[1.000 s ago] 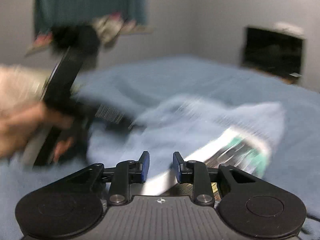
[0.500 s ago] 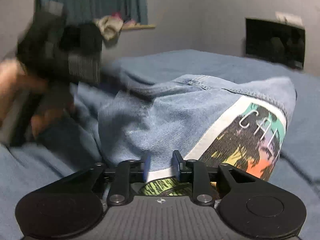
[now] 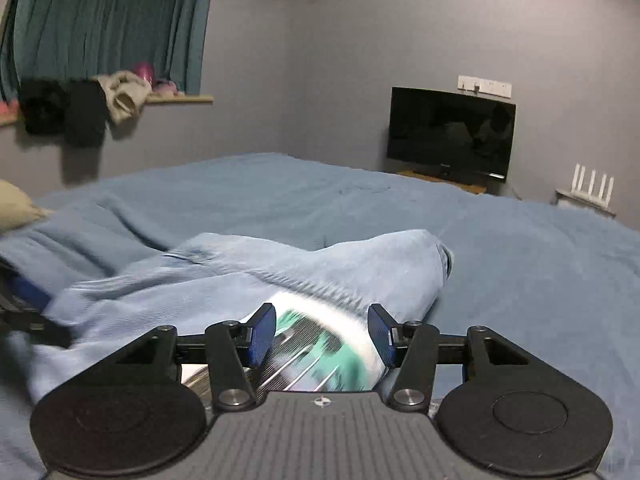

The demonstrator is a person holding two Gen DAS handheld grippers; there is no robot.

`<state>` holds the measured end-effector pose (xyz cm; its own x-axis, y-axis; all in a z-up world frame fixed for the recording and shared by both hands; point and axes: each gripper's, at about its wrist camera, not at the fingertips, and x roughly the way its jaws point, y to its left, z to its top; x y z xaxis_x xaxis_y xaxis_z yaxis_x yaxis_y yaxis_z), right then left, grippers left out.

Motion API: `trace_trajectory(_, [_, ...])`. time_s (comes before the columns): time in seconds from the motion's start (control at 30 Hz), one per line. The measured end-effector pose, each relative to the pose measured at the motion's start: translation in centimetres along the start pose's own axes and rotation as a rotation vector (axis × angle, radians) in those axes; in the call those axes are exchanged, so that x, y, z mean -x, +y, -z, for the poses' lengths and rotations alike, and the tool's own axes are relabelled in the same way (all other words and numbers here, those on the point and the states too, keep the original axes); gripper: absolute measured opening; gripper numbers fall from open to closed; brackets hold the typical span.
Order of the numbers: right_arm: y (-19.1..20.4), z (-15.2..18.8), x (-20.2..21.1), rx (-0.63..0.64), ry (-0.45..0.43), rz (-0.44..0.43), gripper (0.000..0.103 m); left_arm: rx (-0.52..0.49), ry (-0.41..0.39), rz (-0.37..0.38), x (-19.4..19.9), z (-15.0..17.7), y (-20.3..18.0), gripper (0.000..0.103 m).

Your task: Fold large clothes

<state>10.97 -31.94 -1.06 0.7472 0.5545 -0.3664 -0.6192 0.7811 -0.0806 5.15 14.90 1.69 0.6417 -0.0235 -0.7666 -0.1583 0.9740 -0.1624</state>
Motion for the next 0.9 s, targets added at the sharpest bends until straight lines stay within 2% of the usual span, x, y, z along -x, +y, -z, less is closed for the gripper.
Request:
trace_trajectory(0.07, [-0.3,-0.4,-2.4,0.023,0.025,0.023,0.045,-0.009,-0.005,-0.007,-0.1,0.1,-0.3,0.102])
trace_trajectory(0.27, [-0.6,0.3,-10.2,0.043,0.069,0.09,0.047,-0.006,-0.01,0.002,-0.5,0.0,-0.6,0.102])
trace_trajectory(0.33, [-0.3,0.9,-12.8,0.048,0.1,0.083,0.047,-0.006,-0.008,0.002,-0.7,-0.2,-0.8,0.102])
trace_trajectory(0.5, [-1.6,2.3,-14.8,-0.018,0.117,0.06,0.046,-0.004,0.006,0.018,-0.8,-0.2,-0.7,0.102])
trace_trajectory(0.6, [-1.4,2.2,-14.7,-0.025,0.114,0.063,0.046,0.0,0.014,0.011,-1.2,-0.3,-0.6,0.102])
trace_trajectory(0.67, [-1.3,1.8,-13.8,-0.063,0.081,0.045,0.048,0.007,0.021,0.003,-1.2,-0.2,-0.5,0.102])
trace_trajectory(0.73, [-2.1,1.6,-11.6,-0.163,0.025,-0.006,0.062,0.019,0.024,0.009,-1.3,-0.3,-0.2,0.102])
trace_trajectory(0.77, [-2.4,1.8,-10.4,-0.218,-0.001,-0.019,0.073,0.031,0.025,0.017,-1.4,-0.4,-0.1,0.102])
trace_trajectory(0.83, [-2.9,2.3,-8.2,-0.305,-0.03,-0.02,0.077,0.065,0.007,0.055,-1.1,-0.5,0.3,0.102])
trace_trajectory(0.9, [-4.0,3.3,-6.4,-0.395,-0.028,-0.035,0.081,0.109,-0.022,0.123,-0.5,-0.6,0.9,0.102])
